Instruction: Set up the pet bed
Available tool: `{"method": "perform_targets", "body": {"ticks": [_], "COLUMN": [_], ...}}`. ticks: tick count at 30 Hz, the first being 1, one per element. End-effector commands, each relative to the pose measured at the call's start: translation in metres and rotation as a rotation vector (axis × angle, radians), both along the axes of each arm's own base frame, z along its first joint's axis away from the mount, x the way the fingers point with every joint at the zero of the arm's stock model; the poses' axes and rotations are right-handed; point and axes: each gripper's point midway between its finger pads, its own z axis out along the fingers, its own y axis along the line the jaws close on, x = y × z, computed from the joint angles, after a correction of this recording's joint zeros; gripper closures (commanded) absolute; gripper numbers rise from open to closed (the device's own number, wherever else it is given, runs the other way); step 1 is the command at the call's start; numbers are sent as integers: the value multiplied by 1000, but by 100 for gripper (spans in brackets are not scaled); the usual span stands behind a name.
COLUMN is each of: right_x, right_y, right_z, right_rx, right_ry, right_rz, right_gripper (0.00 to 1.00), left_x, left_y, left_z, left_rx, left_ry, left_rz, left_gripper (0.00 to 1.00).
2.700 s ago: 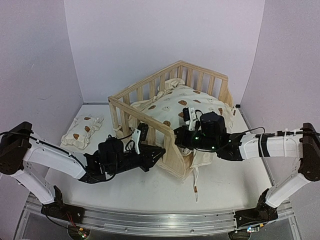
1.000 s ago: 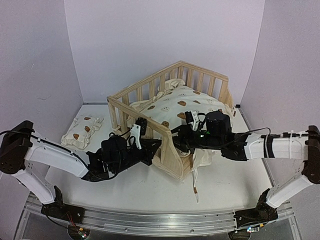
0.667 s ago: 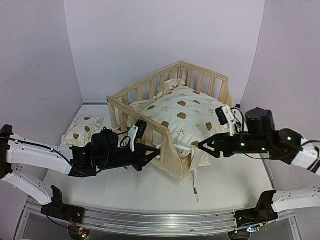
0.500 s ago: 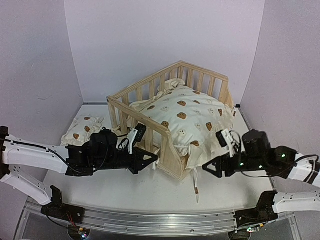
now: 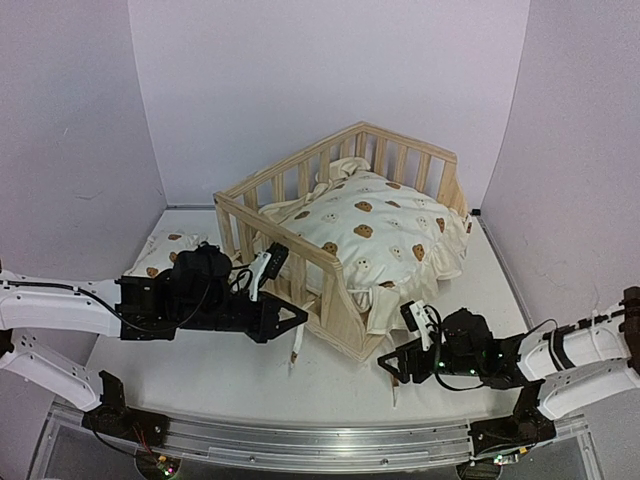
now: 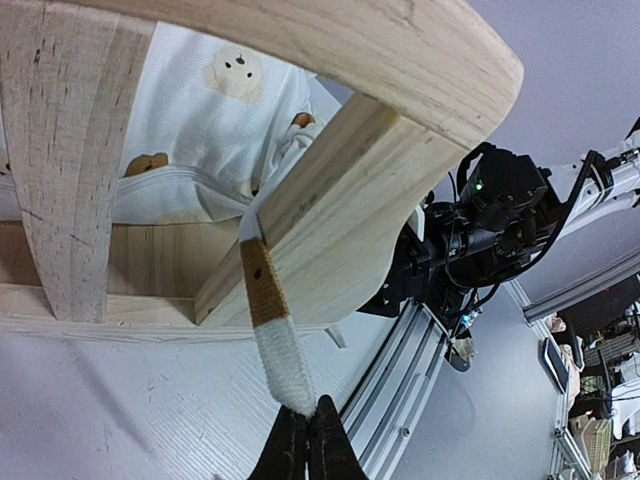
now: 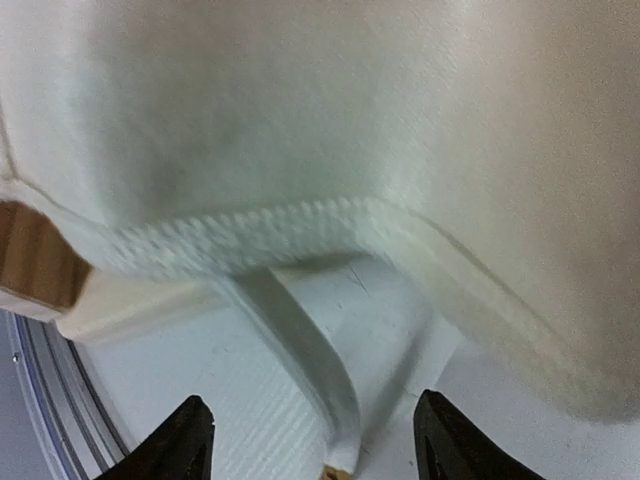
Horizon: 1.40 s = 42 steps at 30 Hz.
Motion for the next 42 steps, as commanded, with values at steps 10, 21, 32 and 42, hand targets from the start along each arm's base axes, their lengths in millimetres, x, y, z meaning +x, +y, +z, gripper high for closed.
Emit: {"method": "perform_targets", "body": {"ticks": [10,21,32,42], "right_x": [-43,-113,-79,-45], "right_y": [23,88,139,150], "right_z": [46,153,228,267], "right_rx": [254,550,776,746], "right_ry": [199,180,-70,-529], "right_rz": [47,436,260,-21], "right_gripper": [98,100,99,100], "left_x": [-4,-14,-23,-27], "left_y": [12,5,-18,-19], "left_z": [-55,-65,-81,-90], "left_rx": [-2,-199,-168,-184], "left_ry": [124,39,-103,-220], "left_rz": [57,55,63,65], "left_gripper": [100,100,100,100]}}
